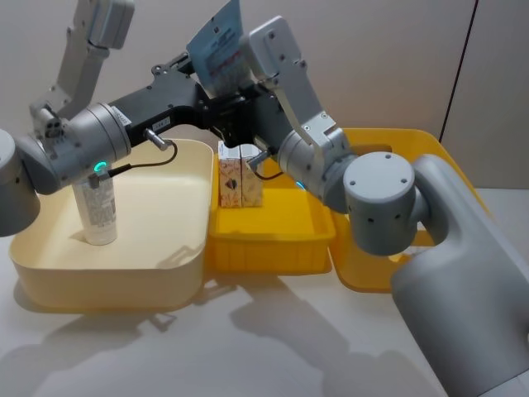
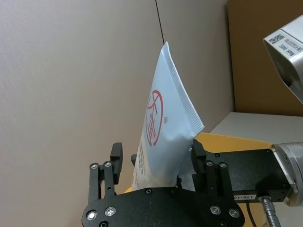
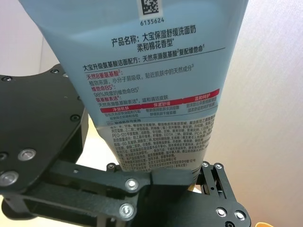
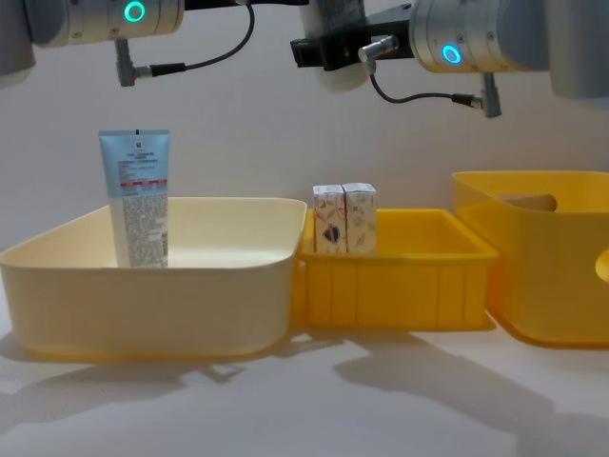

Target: Bimanual collaborative sorting of washing and personal care products

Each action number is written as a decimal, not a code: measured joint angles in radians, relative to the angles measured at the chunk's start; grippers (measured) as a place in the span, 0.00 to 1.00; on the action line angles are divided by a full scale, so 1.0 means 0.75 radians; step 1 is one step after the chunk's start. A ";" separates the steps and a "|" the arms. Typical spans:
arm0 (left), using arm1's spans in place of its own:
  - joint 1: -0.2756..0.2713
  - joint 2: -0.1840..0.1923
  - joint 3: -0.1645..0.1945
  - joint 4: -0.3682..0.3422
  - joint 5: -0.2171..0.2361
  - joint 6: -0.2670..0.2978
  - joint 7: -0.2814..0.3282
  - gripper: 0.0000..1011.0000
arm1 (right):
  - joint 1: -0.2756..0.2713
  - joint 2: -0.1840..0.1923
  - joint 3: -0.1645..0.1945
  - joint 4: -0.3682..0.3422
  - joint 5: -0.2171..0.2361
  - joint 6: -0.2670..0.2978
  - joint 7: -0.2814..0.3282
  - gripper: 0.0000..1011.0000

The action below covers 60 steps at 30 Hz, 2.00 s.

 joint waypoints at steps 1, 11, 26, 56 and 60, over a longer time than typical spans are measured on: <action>0.000 0.000 0.000 0.000 0.000 0.000 0.000 0.86 | -0.001 0.001 0.001 -0.001 -0.001 0.000 0.001 0.64; 0.000 0.000 0.000 0.000 -0.001 0.000 0.000 0.99 | -0.013 0.042 0.019 -0.028 -0.020 0.014 0.010 0.64; 0.000 0.000 0.000 0.000 -0.001 -0.001 0.000 0.99 | -0.036 0.137 0.104 -0.077 -0.078 0.057 -0.047 0.64; 0.000 0.000 0.000 0.000 -0.001 -0.001 0.000 0.99 | 0.059 0.138 0.349 0.046 -0.115 0.287 -0.246 0.64; 0.000 0.000 0.000 0.000 -0.001 -0.001 0.000 0.99 | 0.082 0.112 0.358 0.097 -0.111 0.330 -0.249 0.64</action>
